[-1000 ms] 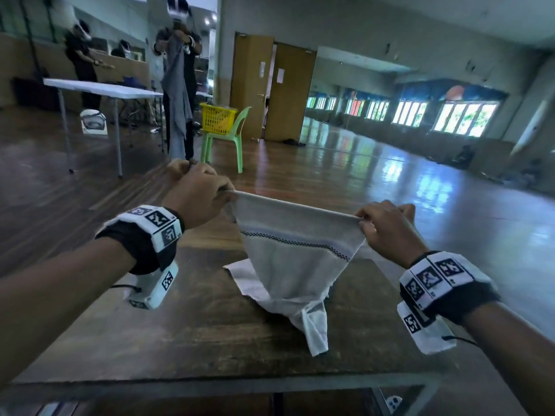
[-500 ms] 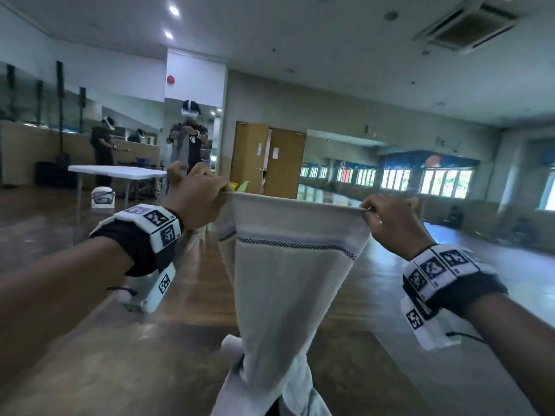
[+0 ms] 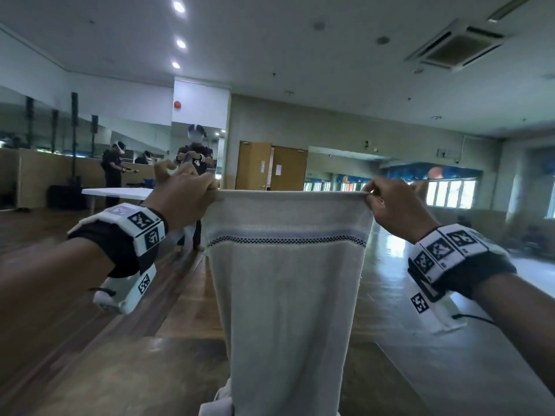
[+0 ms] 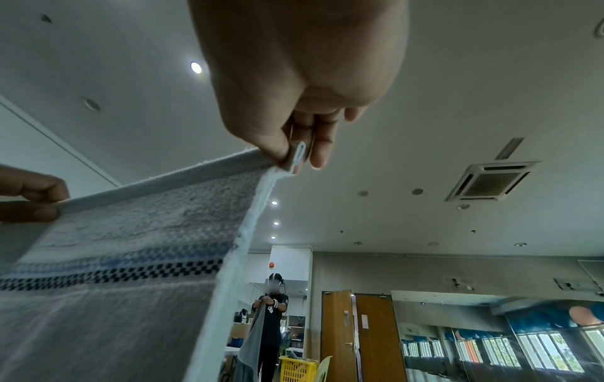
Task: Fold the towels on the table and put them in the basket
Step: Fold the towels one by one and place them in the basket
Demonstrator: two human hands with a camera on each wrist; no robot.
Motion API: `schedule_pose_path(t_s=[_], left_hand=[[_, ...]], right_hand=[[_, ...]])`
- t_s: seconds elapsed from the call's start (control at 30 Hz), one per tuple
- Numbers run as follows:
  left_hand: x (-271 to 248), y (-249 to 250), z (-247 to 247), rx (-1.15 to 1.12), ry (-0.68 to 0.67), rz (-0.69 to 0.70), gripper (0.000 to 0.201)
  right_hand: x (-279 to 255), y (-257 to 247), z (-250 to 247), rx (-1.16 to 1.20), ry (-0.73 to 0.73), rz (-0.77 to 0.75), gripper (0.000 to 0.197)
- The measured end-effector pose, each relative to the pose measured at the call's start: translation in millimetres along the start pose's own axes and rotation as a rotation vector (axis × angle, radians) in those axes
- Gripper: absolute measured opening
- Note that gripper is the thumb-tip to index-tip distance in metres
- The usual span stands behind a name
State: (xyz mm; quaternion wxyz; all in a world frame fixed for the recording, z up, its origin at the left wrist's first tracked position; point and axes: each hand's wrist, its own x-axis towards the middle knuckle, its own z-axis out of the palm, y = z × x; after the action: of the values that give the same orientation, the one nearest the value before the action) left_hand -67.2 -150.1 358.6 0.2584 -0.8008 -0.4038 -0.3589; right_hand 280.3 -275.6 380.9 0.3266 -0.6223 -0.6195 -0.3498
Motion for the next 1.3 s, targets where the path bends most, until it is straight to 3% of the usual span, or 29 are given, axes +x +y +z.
schedule_pose_path(t_s=[0.13,0.33,0.4,0.5,0.63,0.7,0.77,0.87,0.97,1.17,1.3], left_hand=[[-3,-7,-11,-0.079,-0.077,0.011,0.006],[-16,-9,-3,-0.104,-0.13,0.001,0.013],[-21,-12,15,-0.188,-0.212,0.004,0.021],[-27,-17,50,-0.11,-0.309,-0.023,0.028],[-22,-17,94,-0.057,-0.371,-0.088,0.021],[0,-24,100,-0.081,-0.359,-0.131,0.018],[36,-32,92,-0.165,-0.306,-0.178,0.024],[91,-35,57,-0.202,-0.075,-0.194,0.011],[129,-36,11,-0.127,0.125,-0.13,0.017],[145,-44,-48,-0.035,0.222,-0.056,0.025],[126,-41,-72,-0.06,0.137,-0.027,0.022]], right_hand=[[0,-3,-7,-0.015,-0.011,0.01,0.01],[-6,-5,16,-0.01,-0.099,0.013,0.01],[-11,-3,37,-0.001,-0.145,0.027,0.012],[-19,0,76,0.001,-0.238,0.055,0.013],[-14,4,124,0.013,-0.35,0.073,0.012],[6,8,136,0.005,-0.35,0.084,0.014],[37,13,138,0.021,-0.253,0.104,0.015],[90,16,114,0.067,-0.04,0.141,0.013],[131,15,74,0.019,0.08,0.157,0.016],[150,5,16,0.106,0.14,0.158,0.014],[135,-7,-2,0.115,0.091,0.13,0.014]])
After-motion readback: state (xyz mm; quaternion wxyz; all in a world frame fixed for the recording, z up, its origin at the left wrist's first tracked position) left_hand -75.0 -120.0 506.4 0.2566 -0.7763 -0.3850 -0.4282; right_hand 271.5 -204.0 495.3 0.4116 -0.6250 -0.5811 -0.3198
